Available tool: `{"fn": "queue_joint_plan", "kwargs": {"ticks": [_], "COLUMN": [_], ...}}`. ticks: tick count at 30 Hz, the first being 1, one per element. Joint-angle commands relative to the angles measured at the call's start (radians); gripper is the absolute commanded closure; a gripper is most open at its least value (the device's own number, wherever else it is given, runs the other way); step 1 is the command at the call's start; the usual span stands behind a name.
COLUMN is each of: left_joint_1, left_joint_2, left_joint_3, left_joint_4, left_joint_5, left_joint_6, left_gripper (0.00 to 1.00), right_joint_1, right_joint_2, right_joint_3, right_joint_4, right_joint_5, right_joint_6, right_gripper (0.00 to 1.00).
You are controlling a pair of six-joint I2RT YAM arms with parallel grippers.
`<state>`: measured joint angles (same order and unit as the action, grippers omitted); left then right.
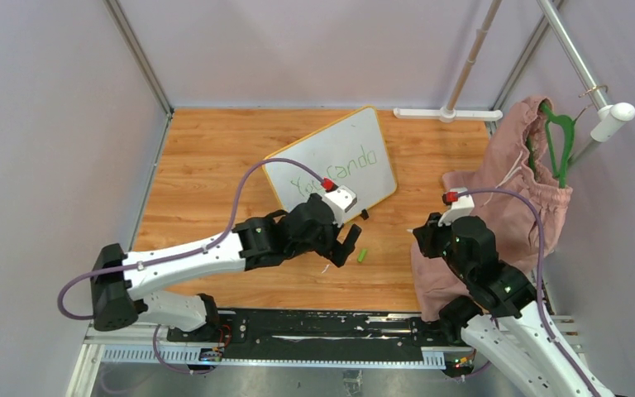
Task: Write a sentence on the whiteboard
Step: Close the whiteboard marker at the center of the board.
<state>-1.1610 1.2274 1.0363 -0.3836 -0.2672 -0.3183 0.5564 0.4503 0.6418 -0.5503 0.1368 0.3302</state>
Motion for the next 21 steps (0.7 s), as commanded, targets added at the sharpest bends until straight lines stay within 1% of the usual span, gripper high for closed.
{"fn": "queue_joint_plan", "kwargs": {"ticks": [1, 7, 13, 17, 21], "left_joint_1": [-0.021, -0.035, -0.037, -0.036, -0.036], "left_joint_2": [0.115, 0.311, 0.493, 0.595, 0.662], "left_joint_3": [0.056, 0.149, 0.267, 0.343, 0.366], "left_joint_4": [-0.002, -0.018, -0.064, -0.112, -0.132], "left_joint_5": [0.016, 0.079, 0.105, 0.119, 0.112], "left_joint_6": [-0.089, -0.098, -0.089, -0.081, -0.086], "left_gripper": [0.08, 0.18, 0.29, 0.36, 0.41], "right_joint_1": [0.004, 0.003, 0.004, 0.003, 0.003], "right_joint_2": [-0.024, -0.04, -0.054, -0.071, -0.088], "right_joint_3": [0.032, 0.025, 0.025, 0.024, 0.019], "right_joint_4": [-0.057, -0.057, -0.056, -0.054, -0.051], "right_joint_5": [0.137, 0.141, 0.153, 0.164, 0.169], "right_joint_6": [0.024, 0.026, 0.022, 0.021, 0.024], "right_gripper": [1.0, 1.0, 1.0, 1.0, 1.0]}}
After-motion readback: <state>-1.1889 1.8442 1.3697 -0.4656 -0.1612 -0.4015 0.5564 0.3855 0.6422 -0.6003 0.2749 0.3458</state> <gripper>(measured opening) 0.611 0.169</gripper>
